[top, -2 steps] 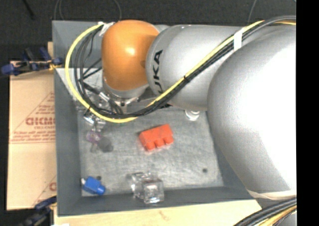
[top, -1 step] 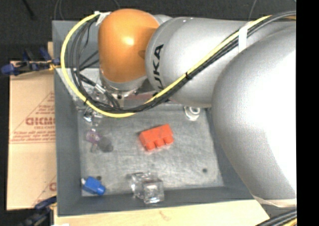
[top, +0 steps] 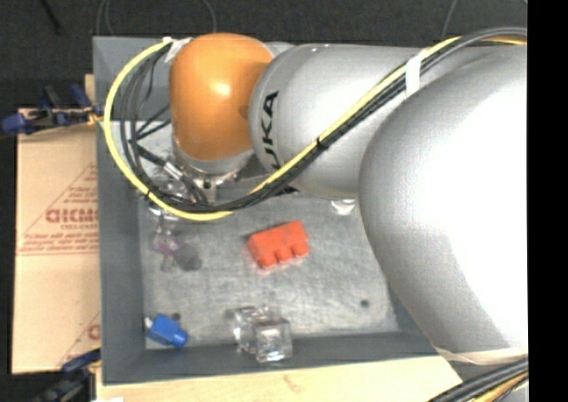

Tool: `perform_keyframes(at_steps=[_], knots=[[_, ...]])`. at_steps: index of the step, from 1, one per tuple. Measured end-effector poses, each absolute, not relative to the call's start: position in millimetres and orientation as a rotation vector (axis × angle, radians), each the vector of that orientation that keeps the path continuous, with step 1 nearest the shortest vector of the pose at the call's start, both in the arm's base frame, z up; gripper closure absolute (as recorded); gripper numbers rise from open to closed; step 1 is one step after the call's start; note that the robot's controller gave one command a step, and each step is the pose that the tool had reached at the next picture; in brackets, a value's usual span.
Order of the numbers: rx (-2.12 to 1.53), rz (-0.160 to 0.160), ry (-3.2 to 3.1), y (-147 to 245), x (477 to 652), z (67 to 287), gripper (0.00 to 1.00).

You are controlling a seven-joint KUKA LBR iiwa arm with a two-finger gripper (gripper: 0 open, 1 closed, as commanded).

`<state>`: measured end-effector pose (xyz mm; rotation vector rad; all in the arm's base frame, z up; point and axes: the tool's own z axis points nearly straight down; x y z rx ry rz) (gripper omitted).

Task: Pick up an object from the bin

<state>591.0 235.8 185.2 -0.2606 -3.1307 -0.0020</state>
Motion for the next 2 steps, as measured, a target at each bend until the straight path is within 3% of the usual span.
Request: perform_keyframes(at_steps=[1, 2], knots=[[-0.238, -0.005, -3.14, 231.6, 586.6, 223.7, 1.0], [-0.241, -0.002, -3.134, 229.5, 581.3, 214.9, 1.0]])
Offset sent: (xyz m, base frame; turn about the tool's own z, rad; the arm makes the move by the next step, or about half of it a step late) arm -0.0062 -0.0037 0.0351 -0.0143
